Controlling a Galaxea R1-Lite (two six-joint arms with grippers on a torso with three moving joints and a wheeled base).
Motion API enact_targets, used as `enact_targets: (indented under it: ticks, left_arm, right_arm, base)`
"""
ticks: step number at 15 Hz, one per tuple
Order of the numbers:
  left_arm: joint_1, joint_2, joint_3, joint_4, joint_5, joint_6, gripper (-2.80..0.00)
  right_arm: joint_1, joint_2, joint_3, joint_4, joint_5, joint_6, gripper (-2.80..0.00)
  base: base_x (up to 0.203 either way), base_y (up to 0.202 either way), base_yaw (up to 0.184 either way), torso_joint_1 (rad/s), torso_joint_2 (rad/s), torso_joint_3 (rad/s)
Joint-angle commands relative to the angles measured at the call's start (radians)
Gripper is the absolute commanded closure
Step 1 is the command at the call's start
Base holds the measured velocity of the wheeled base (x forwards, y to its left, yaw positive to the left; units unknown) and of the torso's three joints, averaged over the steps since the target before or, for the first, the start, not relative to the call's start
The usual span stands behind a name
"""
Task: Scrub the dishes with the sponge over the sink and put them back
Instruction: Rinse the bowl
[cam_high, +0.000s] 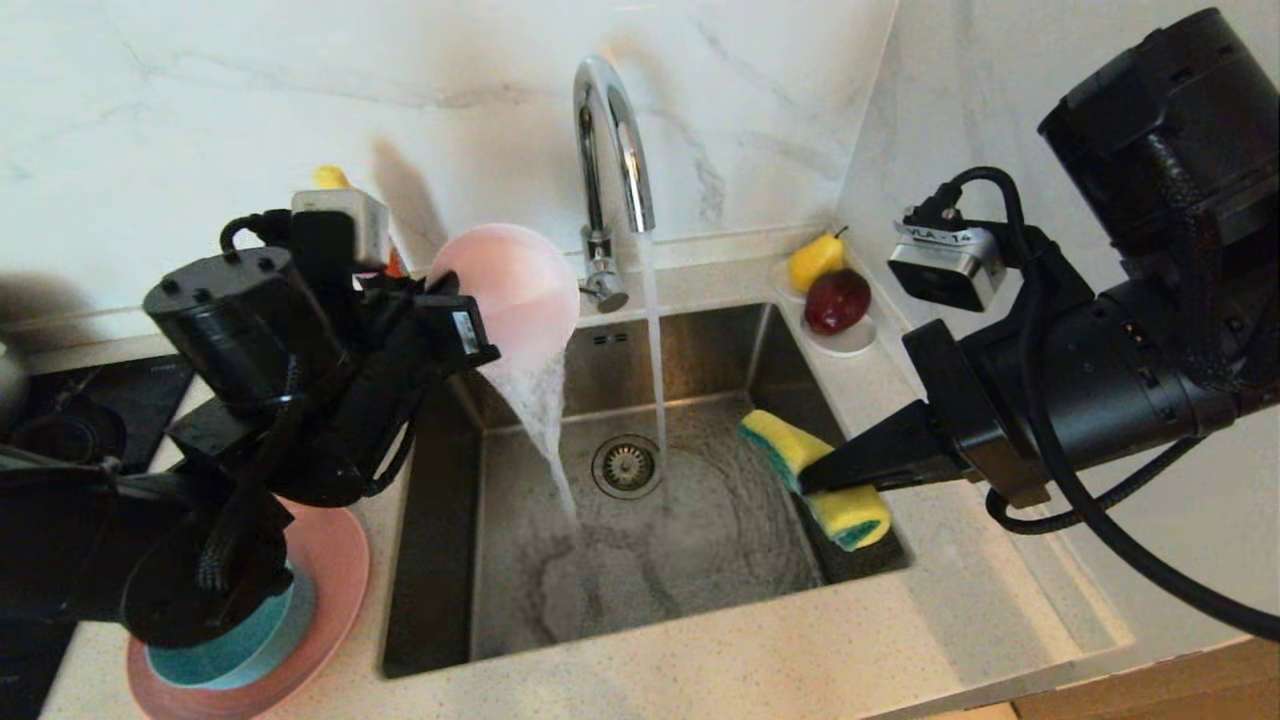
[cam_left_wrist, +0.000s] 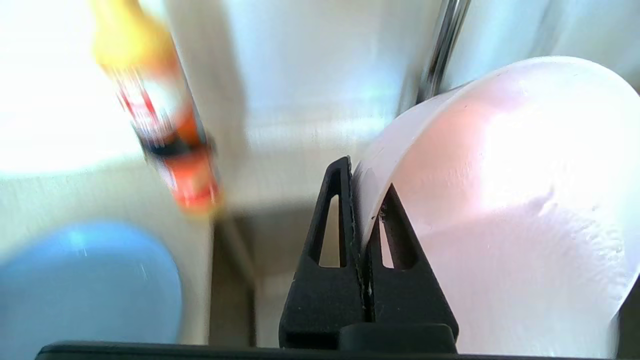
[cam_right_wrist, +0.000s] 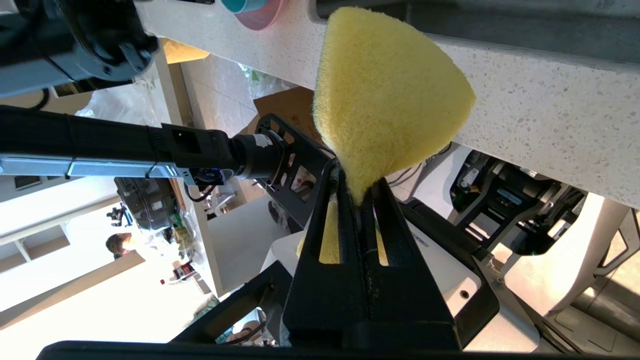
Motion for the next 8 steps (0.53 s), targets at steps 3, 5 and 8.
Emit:
enact_targets:
  ticks: [3,5,8]
  left_arm:
    - [-0.001,-0.015,0.062,-0.214,-0.02,0.044,0.0]
    - [-0.001,-0.031,0.076,-0.247,-0.03,0.048,0.0]
    - [-0.001,-0.073,0.132,-0.333,-0.08,0.114,0.0]
  right_arm:
    - [-0.001,-0.001,0.008,0.006,0.002,0.004,0.0]
    - [-0.001,-0.005,0.017,0.004,0.003,0.004,0.0]
    - [-0.003,-0.003,0.016,0.004,0.005,0.005,0.0]
  base:
    - [0.0,0.0,0.0,0.0,0.0,0.0]
    - [0.0,0.0,0.0,0.0,0.0,0.0]
    - [0.0,0.0,0.0,0.0,0.0,0.0]
